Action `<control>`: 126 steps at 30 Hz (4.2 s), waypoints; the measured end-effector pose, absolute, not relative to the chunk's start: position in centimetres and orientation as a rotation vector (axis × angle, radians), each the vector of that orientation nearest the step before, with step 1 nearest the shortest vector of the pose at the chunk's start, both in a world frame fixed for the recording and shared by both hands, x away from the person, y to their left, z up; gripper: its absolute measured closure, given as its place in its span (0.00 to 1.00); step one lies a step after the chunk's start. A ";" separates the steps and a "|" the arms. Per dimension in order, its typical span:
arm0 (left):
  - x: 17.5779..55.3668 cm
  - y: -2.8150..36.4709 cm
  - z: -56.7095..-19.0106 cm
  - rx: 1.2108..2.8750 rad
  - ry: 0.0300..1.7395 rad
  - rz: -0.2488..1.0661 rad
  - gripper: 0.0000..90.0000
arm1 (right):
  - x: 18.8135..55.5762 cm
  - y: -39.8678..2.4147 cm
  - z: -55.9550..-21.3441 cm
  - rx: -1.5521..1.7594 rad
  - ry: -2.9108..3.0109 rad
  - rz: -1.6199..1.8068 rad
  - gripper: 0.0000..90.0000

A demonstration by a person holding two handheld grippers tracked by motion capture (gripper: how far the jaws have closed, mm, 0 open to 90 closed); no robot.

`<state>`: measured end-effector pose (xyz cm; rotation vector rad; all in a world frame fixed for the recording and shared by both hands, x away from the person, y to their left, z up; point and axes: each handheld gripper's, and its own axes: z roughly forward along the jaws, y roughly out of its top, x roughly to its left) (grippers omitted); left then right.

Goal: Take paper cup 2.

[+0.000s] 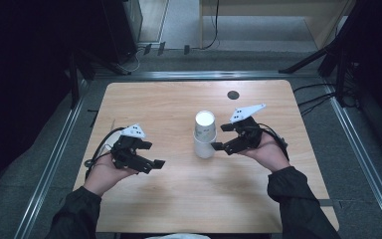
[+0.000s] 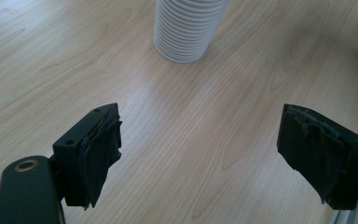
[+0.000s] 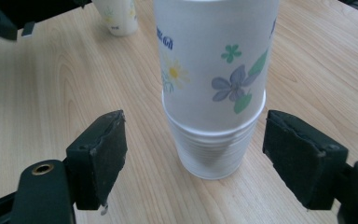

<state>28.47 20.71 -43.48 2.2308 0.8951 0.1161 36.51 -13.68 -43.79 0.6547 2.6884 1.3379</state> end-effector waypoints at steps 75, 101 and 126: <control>27.1 18.8 -47.5 2.331 0.793 0.105 0.15 | 39.1 -9.4 -38.7 0.580 2.699 1.253 0.34; 27.3 18.8 -46.8 2.295 0.761 0.120 0.15 | 35.5 -9.5 -33.3 0.481 2.639 1.337 0.34; 29.9 15.6 -45.6 2.257 0.585 0.046 0.15 | 29.7 -11.7 -38.6 0.447 2.717 1.314 0.35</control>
